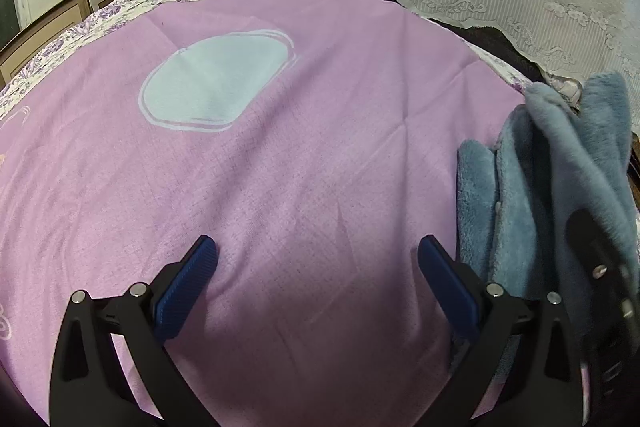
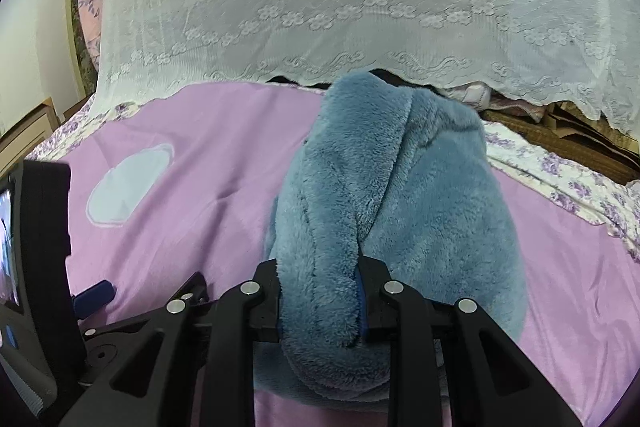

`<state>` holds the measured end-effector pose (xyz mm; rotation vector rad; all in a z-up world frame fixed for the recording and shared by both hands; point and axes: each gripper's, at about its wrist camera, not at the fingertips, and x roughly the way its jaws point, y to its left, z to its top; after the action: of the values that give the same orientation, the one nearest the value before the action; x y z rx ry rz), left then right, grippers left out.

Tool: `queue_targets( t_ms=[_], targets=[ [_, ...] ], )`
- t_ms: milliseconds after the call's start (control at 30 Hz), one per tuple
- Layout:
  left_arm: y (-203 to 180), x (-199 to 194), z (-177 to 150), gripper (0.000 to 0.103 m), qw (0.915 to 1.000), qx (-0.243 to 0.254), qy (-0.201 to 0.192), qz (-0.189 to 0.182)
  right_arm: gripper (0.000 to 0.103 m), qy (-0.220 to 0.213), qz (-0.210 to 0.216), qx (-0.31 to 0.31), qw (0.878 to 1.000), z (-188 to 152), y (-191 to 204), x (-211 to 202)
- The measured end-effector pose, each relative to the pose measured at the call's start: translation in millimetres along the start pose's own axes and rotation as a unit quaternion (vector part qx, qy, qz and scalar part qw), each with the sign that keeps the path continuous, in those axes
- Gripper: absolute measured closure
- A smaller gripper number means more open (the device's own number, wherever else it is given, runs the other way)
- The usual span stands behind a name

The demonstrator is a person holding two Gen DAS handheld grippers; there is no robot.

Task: Fold small clothes
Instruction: 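Lift the held blue bundle with the right gripper and fold it over itself, then lay the folded bundle down and open the right gripper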

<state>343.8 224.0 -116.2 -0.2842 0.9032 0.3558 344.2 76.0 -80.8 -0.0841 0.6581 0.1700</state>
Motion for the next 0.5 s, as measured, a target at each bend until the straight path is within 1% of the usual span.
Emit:
queue_targets(
  t_ms=[33, 100, 167, 233, 300, 400, 433, 500],
  targets=[
    [-0.1, 2.6, -0.3, 0.004, 1.0000, 0.001, 0.003, 0.009, 0.077, 0.007, 0.002, -0.002, 1.000, -0.5, 1.4, 3.5],
    [1.5, 7.0, 1.0, 0.004, 0.9999, 0.000, 0.015, 0.005, 0.076, 0.015, 0.003, -0.002, 1.000, -1.0, 1.7, 8.1],
    [4.2, 6.9, 1.5, 0.004, 0.9999, -0.006, 0.015, 0.003, 0.074, 0.019, 0.010, -0.008, 1.000, -1.1, 1.9, 9.5],
    [7.9, 7.6, 2.5, 0.004, 0.9997, -0.015, 0.017, -0.003, 0.069, 0.018, 0.019, -0.022, 0.999, -0.8, 2.7, 7.7],
    [10.8, 9.1, 3.2, 0.004, 0.9995, -0.021, 0.021, -0.010, 0.064, 0.016, 0.035, -0.026, 0.999, -0.6, 2.0, 4.4],
    [12.6, 8.9, 3.2, 0.004, 0.9994, -0.024, 0.021, -0.013, 0.062, 0.016, 0.069, -0.025, 0.997, 0.9, 0.6, -3.9],
    [13.0, 8.0, 3.0, 0.004, 0.9994, -0.024, 0.021, -0.015, 0.060, 0.013, 0.075, -0.028, 0.997, 1.2, 1.0, -7.4],
    [13.5, 6.7, 3.6, 0.004, 0.9993, -0.027, 0.019, -0.017, 0.060, -0.003, 0.083, -0.039, 0.996, 1.6, 1.8, -19.7]
  ],
)
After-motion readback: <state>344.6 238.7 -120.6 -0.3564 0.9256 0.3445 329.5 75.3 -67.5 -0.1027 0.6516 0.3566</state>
